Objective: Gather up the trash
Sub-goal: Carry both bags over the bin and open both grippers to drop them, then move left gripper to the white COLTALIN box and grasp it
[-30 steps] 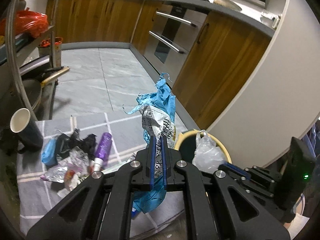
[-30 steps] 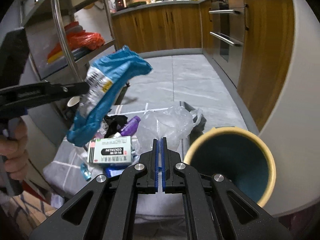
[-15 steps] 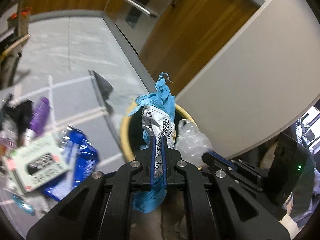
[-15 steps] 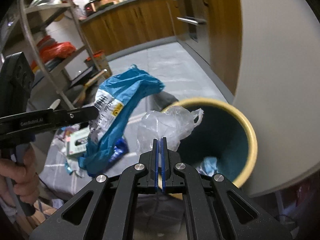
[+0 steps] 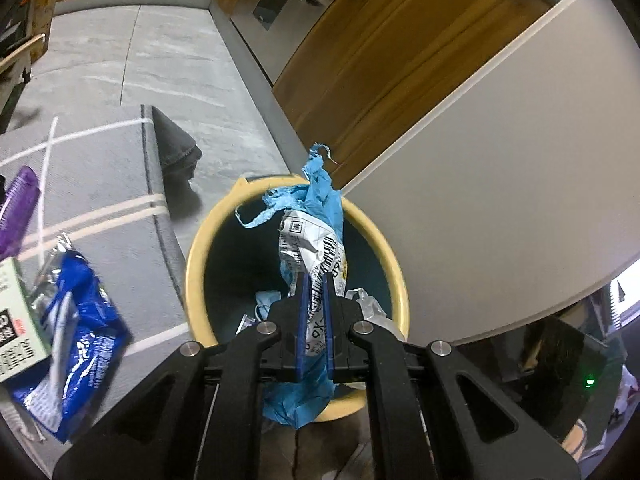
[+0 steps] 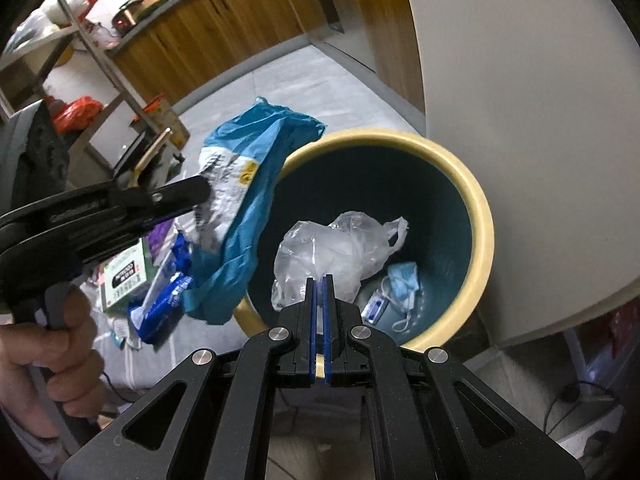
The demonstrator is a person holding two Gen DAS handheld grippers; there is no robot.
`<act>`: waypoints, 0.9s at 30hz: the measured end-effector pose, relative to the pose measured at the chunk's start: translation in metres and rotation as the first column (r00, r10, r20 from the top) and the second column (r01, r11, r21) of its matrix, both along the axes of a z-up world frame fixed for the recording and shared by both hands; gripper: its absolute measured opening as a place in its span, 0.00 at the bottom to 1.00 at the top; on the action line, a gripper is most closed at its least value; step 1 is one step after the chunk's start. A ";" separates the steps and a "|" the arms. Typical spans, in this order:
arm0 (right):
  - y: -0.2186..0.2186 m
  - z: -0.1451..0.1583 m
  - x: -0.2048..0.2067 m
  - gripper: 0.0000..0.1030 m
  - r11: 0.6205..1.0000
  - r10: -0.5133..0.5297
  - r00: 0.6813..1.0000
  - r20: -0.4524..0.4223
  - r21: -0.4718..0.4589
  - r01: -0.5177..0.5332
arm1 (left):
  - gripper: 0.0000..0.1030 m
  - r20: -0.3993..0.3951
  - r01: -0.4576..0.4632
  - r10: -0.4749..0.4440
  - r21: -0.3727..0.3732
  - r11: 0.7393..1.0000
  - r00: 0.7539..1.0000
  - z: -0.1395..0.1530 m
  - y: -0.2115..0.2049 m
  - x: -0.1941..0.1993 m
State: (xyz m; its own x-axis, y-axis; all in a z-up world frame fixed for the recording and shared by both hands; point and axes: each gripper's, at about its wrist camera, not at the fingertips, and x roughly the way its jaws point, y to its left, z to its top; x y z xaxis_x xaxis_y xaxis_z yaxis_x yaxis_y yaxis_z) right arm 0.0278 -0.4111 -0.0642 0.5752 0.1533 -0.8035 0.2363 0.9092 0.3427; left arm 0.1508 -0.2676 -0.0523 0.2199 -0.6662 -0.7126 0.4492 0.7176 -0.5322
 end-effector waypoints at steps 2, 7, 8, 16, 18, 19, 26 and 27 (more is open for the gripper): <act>0.000 -0.003 0.001 0.05 1.000 0.003 1.000 -0.018 -0.007 -0.003 | 0.05 -0.001 0.019 -0.018 0.031 0.999 1.000 -0.008 -0.005 -0.001; 0.001 -0.004 0.003 0.10 1.000 0.002 1.000 -0.031 -0.008 -0.002 | 0.25 -0.021 0.016 -0.014 0.068 0.998 1.000 -0.018 -0.002 -0.005; 0.002 -0.004 0.003 0.12 1.000 0.003 1.000 -0.028 -0.008 -0.003 | 0.25 -0.018 0.012 -0.011 0.063 0.998 1.000 -0.015 0.001 -0.005; 0.011 0.009 0.007 0.54 1.000 0.001 1.000 0.018 -0.026 -0.001 | 0.61 0.057 0.007 -0.011 0.078 0.997 0.998 0.012 0.027 -0.011; 0.016 0.014 0.008 0.61 0.999 0.013 0.999 0.036 -0.036 -0.011 | 0.67 0.092 0.001 -0.011 0.103 0.995 0.996 0.020 0.034 -0.013; 0.019 0.016 0.009 0.65 0.999 0.020 0.999 0.043 -0.037 -0.018 | 0.70 0.110 -0.001 -0.011 0.113 0.994 0.994 0.024 0.038 -0.014; 0.046 0.028 0.019 0.78 0.996 0.089 0.994 0.062 -0.009 -0.088 | 0.74 0.180 -0.061 0.029 0.178 0.982 0.983 0.050 0.086 -0.011; 0.051 0.029 0.020 0.78 0.995 0.100 0.993 0.066 -0.016 -0.099 | 0.74 0.182 -0.075 0.042 0.177 0.981 0.982 0.052 0.094 -0.007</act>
